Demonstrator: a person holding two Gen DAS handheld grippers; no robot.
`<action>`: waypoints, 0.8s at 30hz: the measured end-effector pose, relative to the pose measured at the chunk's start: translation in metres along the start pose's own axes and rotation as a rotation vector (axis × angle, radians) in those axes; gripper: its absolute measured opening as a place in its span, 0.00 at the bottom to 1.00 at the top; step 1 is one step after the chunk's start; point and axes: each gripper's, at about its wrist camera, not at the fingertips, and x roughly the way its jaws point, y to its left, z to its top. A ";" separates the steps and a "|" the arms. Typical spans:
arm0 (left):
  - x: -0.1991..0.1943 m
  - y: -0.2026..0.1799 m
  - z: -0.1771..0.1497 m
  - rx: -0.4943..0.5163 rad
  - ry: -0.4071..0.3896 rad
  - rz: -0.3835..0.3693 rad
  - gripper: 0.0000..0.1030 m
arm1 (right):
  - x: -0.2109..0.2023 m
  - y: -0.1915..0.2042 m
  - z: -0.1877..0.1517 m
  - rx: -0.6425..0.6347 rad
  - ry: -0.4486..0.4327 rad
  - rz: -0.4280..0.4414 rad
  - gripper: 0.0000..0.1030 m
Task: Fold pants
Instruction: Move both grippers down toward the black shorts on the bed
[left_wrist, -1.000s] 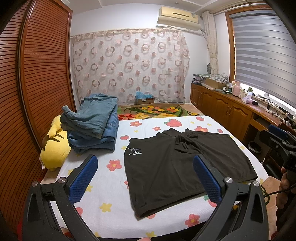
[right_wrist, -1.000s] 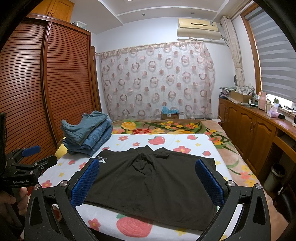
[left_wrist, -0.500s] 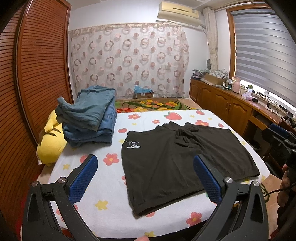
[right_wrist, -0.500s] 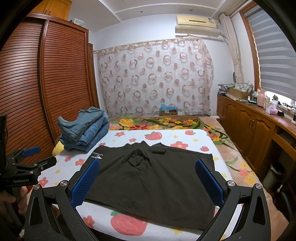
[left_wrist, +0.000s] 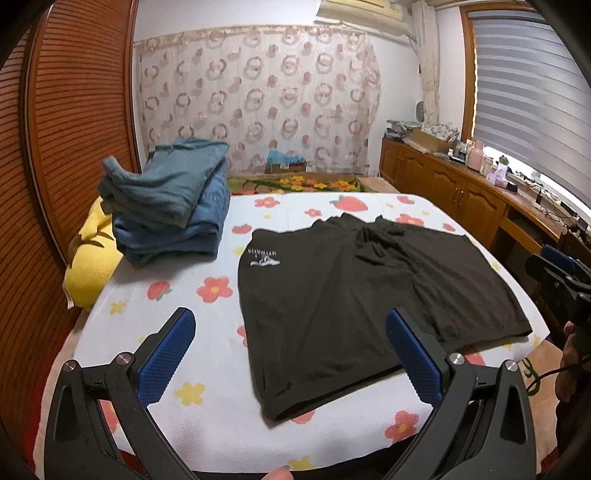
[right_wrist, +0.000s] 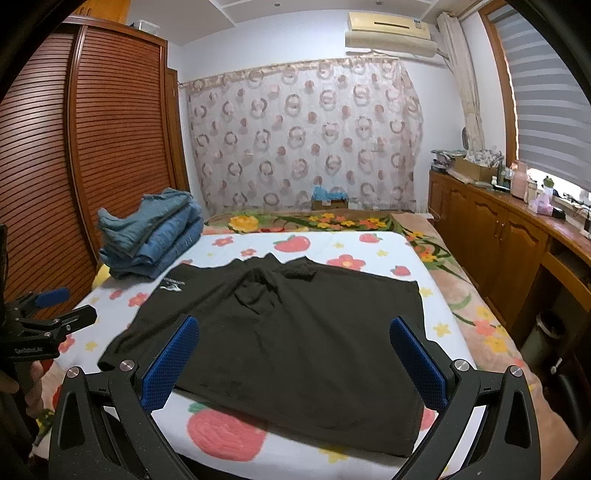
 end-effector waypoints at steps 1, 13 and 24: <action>0.003 0.001 -0.002 -0.002 0.007 -0.003 1.00 | 0.001 -0.001 0.000 -0.001 0.004 -0.004 1.00; 0.037 -0.001 -0.008 0.026 0.054 -0.054 1.00 | 0.019 -0.019 0.024 -0.031 0.066 -0.046 0.97; 0.060 -0.002 -0.010 0.042 0.112 -0.090 1.00 | 0.067 -0.042 0.046 -0.052 0.202 -0.059 0.69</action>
